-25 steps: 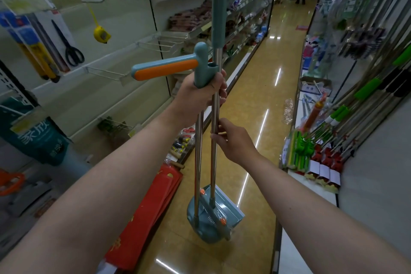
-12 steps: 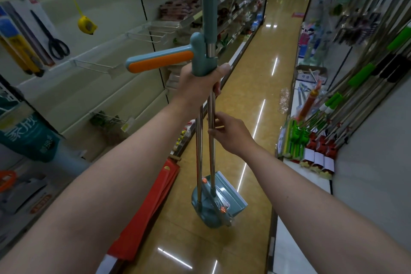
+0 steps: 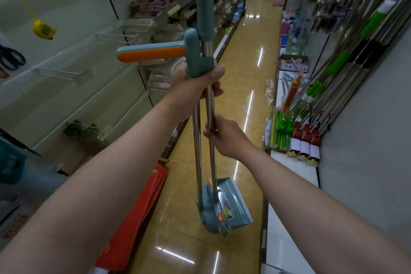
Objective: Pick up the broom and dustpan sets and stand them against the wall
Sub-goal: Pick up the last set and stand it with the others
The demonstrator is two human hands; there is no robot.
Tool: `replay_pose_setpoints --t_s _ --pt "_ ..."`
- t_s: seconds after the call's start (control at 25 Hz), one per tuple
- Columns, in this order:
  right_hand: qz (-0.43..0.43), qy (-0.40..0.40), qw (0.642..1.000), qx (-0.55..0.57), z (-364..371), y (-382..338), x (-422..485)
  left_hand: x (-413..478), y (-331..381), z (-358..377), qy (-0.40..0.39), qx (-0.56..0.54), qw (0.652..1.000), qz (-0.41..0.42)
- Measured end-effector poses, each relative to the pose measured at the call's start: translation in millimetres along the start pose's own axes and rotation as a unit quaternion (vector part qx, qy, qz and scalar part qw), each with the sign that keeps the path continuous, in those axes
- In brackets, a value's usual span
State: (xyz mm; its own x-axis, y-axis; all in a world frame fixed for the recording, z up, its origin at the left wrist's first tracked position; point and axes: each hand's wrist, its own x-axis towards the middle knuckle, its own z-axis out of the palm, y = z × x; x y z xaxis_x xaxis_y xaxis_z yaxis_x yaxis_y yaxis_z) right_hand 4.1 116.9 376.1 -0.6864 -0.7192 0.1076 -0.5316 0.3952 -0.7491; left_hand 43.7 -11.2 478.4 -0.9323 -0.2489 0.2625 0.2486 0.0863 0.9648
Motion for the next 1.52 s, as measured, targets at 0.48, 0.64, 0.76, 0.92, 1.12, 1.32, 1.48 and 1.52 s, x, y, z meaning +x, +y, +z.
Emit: replay_pose_setpoints --t_s 0.48,0.64,0.76,0.92,1.12,1.32,1.48,1.52 --pt "0.135 0.095 0.985 0.058 -39.5 77.7 -18.2 47.1 -33.6 83.7 -0.153 0.004 0.988 -0.013" --pt "0.197 0.166 0.952 0.166 -38.3 90.3 -40.0 61.5 -50.6 109.0 -0.196 -0.023 0.979 -0.057" --pt "0.232 0.228 0.917 0.233 -38.8 91.1 -55.8 69.6 -51.1 132.8 -0.276 -0.04 0.958 -0.064" --pt "0.26 0.329 0.866 0.273 -26.2 83.2 -83.5 53.5 -43.3 165.5 -0.393 -0.078 0.913 -0.079" --pt "0.31 0.431 0.799 0.281 -3.2 60.1 -144.7 5.5 -44.7 200.8 -0.537 -0.112 0.826 -0.126" --pt "0.356 0.522 0.727 0.267 25.0 28.5 -220.4 -72.9 -26.7 232.4 -0.644 -0.116 0.745 -0.13" --pt "0.386 0.585 0.67 0.243 45.1 7.5 -271.9 -130.6 -11.5 254.2 -0.705 -0.132 0.687 -0.119" --pt "0.393 0.6 0.656 0.236 49.8 2.2 -285.1 -145.2 -7.6 258.1 -0.72 -0.136 0.67 -0.116"
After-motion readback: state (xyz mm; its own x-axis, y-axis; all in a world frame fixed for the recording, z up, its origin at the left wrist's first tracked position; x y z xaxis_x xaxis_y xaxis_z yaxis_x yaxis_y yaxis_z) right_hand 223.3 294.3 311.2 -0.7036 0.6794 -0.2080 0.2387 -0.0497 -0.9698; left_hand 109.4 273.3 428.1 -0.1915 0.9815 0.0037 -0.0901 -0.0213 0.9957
